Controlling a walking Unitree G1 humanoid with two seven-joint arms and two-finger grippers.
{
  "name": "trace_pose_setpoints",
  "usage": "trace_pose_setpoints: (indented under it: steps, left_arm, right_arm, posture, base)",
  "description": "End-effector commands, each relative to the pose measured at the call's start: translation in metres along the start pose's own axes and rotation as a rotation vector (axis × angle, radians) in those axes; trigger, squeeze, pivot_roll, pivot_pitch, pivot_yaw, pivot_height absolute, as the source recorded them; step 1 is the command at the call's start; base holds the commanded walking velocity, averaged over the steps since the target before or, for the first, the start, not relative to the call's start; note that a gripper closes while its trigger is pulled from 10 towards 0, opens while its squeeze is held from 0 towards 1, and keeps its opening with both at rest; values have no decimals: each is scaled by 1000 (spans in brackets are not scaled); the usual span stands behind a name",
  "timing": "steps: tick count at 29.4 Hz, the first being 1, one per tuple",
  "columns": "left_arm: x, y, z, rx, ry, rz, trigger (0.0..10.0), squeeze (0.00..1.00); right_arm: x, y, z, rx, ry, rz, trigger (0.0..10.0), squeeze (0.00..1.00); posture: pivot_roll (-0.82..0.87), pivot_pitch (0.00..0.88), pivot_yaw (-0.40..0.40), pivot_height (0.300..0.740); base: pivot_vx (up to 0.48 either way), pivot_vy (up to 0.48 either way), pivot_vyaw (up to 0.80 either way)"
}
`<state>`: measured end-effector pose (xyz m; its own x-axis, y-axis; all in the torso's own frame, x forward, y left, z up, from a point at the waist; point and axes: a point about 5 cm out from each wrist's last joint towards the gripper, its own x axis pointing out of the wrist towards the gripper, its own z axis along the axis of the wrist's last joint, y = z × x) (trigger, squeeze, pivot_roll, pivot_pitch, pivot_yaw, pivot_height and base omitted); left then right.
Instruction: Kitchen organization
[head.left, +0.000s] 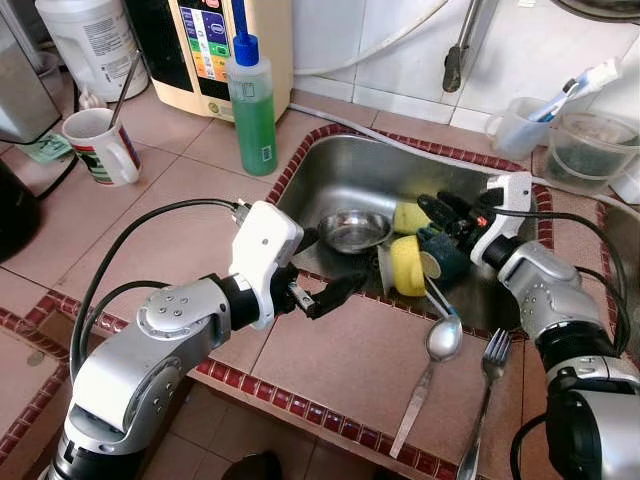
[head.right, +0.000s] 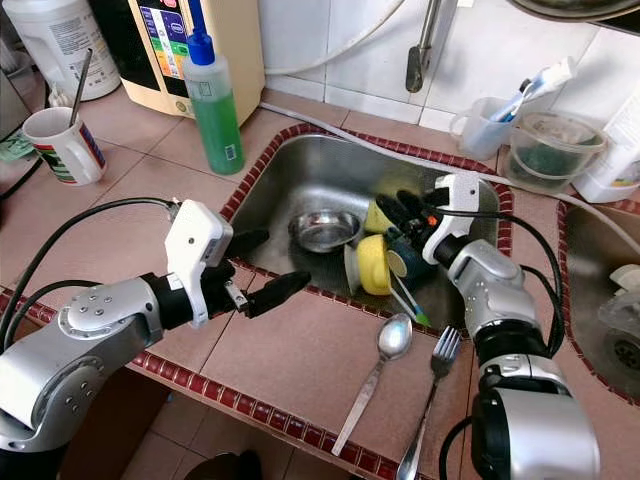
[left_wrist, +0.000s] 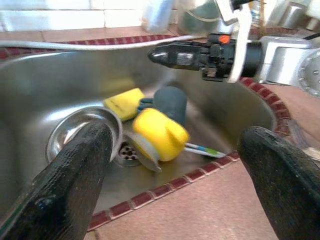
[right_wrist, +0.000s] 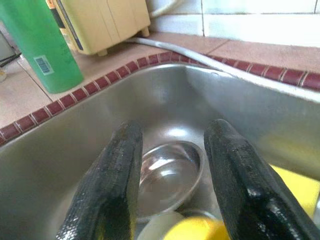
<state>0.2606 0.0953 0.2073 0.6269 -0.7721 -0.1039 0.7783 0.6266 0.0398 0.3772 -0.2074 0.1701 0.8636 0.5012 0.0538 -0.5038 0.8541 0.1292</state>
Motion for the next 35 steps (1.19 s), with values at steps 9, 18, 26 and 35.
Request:
trace_pose_setpoints:
  steps: [9, 18, 26, 35]
  left_arm:
    - [1, 38, -2, -50, 9, 174, 10000, 0]
    - [8, 63, 3, -10, -30, 338, 10000, 0]
    - [12, 76, 1, 29, -70, 480, 10000, 0]
    - [7, 87, -12, 46, -124, 626, 10000, 0]
  right_arm:
    - [-11, -15, 15, 18, -93, -120, 10000, 1000]
    - [-13, -3, 29, -132, -171, -183, 10000, 1000]
    - [-26, 22, 27, -211, -241, -260, 10000, 1000]
    - [-37, 55, 22, -192, -306, -375, 10000, 1000]
  posture:
    - [38, 104, -37, 731]
    - [21, 31, -33, 731]
    - [13, 11, -21, 731]
    - [10, 1, -25, 731]
  base:
    - [0, 0, 0]
    - [0, 0, 0]
    - [0, 0, 0]
    - [0, 0, 0]
